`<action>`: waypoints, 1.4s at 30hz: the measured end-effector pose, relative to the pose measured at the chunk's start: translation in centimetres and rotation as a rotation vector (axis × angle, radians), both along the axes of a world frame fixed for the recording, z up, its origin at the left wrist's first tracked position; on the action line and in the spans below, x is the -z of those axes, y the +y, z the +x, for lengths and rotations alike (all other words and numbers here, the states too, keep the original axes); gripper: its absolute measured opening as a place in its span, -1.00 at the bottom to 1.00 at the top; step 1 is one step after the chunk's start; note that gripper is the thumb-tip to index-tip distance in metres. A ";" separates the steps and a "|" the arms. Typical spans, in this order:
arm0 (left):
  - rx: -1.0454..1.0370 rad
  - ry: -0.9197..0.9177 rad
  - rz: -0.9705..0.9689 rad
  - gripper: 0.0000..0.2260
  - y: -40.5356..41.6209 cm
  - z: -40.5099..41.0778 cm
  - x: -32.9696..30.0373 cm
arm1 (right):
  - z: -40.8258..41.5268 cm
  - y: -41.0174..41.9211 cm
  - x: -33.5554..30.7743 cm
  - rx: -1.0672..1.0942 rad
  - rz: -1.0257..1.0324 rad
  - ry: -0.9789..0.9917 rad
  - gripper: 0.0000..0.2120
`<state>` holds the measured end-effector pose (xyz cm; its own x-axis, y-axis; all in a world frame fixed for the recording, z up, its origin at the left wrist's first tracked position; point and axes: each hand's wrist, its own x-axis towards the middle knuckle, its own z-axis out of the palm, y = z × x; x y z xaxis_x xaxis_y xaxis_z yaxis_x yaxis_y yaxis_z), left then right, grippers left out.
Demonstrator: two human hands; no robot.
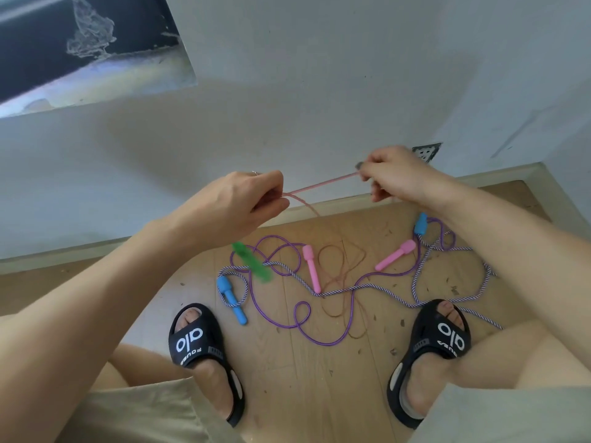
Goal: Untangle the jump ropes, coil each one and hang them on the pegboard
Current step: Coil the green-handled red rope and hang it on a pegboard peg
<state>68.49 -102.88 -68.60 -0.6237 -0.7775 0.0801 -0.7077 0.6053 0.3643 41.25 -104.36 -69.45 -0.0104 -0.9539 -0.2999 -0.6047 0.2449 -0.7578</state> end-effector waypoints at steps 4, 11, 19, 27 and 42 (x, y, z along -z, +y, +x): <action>0.011 -0.023 0.007 -0.77 0.1 -0.1 0.3 | -2.3 -0.6 1.7 -0.031 0.018 0.564 -0.67; 0.030 0.055 0.045 -0.75 0.3 -1.1 0.1 | 2.9 1.5 1.8 -0.290 -0.020 0.236 -0.66; 0.051 0.023 0.015 -0.79 0.4 -1.3 0.3 | 5.1 3.4 -0.3 -0.273 0.075 -0.347 -0.75; 0.061 0.056 0.059 -0.86 -0.1 -0.6 0.2 | 3.2 2.4 -0.9 -0.200 0.133 -0.341 -0.75; -0.048 -0.055 0.080 -0.80 -0.5 0.4 0.6 | 1.1 1.8 -0.8 -0.128 0.125 -0.211 -0.79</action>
<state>68.89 -103.34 -69.18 -0.5871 -0.8093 -0.0170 -0.7556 0.5403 0.3703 42.34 -102.58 -68.63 0.1835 -0.8990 -0.3977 -0.4688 0.2755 -0.8392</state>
